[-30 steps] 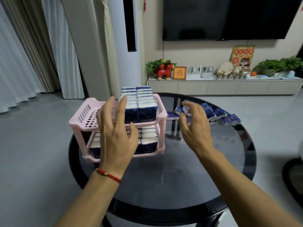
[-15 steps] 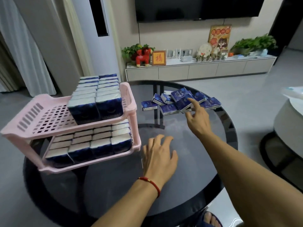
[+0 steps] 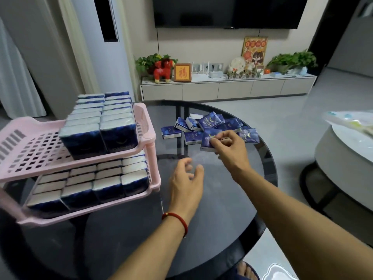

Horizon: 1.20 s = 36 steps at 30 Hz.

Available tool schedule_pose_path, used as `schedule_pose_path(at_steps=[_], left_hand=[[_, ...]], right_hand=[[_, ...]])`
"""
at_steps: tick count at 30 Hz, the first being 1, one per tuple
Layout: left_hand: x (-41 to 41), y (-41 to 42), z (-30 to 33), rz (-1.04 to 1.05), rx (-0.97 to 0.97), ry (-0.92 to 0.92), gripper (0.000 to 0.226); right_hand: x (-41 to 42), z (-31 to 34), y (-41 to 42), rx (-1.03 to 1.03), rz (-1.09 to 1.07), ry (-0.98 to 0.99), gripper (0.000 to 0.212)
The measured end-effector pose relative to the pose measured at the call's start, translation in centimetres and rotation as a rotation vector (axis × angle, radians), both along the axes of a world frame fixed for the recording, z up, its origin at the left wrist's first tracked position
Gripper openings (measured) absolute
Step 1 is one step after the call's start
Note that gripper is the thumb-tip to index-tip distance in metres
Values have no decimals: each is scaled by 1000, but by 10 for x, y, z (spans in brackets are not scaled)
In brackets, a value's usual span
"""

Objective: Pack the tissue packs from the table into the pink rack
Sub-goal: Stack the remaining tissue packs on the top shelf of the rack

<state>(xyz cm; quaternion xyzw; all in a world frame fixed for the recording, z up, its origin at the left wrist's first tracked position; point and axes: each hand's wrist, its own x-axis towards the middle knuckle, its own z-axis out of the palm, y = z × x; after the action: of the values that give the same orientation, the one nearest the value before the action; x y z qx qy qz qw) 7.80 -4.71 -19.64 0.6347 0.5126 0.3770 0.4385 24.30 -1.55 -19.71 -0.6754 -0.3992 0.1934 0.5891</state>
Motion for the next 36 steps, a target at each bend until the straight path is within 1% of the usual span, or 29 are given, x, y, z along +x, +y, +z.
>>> schedule_pose_path(at_steps=[1, 3, 4, 5, 6, 7, 9, 10, 11, 13, 14, 15, 17, 19, 21, 23, 26, 28, 31, 32, 34, 36], left_hand=[[2, 2, 1, -5, -106, -104, 35], [5, 6, 0, -39, -337, -357, 30], [7, 7, -2, -48, -396, -439, 27], [8, 9, -4, -43, -407, -445, 25], [9, 9, -6, -25, -401, -412, 23], [9, 9, -9, -1, -393, -379, 22], [9, 7, -8, 30, -392, -360, 17], [8, 6, -7, 31, -398, -355, 14], [7, 4, -5, 31, -399, -341, 13], [5, 1, -4, 11, -383, -312, 21], [5, -1, -4, -4, -376, -312, 25], [4, -2, -3, -13, -377, -314, 31], [5, -2, -4, -24, -386, -311, 51], [6, -1, -6, -33, -379, -313, 69], [6, 0, -9, -39, -362, -323, 76], [6, 0, -10, -47, -345, -335, 75], [5, 1, -9, -40, -327, -317, 68], [3, 0, -8, -19, -316, -324, 63], [-1, -2, -7, -2, -292, -358, 65], [-3, -3, -7, -8, -282, -367, 68], [-5, -6, -6, -29, -260, -362, 70], [-7, -10, -7, -30, -247, -355, 65]], right_hand=[[-2, 5, -10, -12, 137, 39, 10], [-6, 12, -28, -69, 398, 32, 12], [-7, 11, -35, -109, 484, 11, 13], [-7, 10, -40, -145, 514, -28, 12], [-5, 6, -41, -162, 482, -88, 12], [-1, 2, -39, -158, 392, -193, 12], [14, -7, -26, -151, 107, -468, 9], [22, -10, -18, -179, -25, -600, 14], [29, -13, -9, -249, -117, -694, 28], [39, -17, 9, -416, -154, -752, 56], [41, -18, 17, -483, -132, -755, 65], [41, -20, 25, -532, -105, -760, 69], [40, -27, 37, -586, -79, -782, 70], [36, -31, 40, -580, -106, -810, 67], [32, -34, 37, -524, -137, -844, 60], [28, -38, 32, -471, -131, -897, 51], [23, -42, 25, -419, -44, -948, 42], [20, -40, 18, -377, 24, -946, 39], [17, -33, -1, -295, 100, -930, 30], [17, -30, -9, -275, 125, -938, 29], [20, -23, -26, -260, 186, -947, 36], [23, -14, -46, -260, 261, -944, 39]])
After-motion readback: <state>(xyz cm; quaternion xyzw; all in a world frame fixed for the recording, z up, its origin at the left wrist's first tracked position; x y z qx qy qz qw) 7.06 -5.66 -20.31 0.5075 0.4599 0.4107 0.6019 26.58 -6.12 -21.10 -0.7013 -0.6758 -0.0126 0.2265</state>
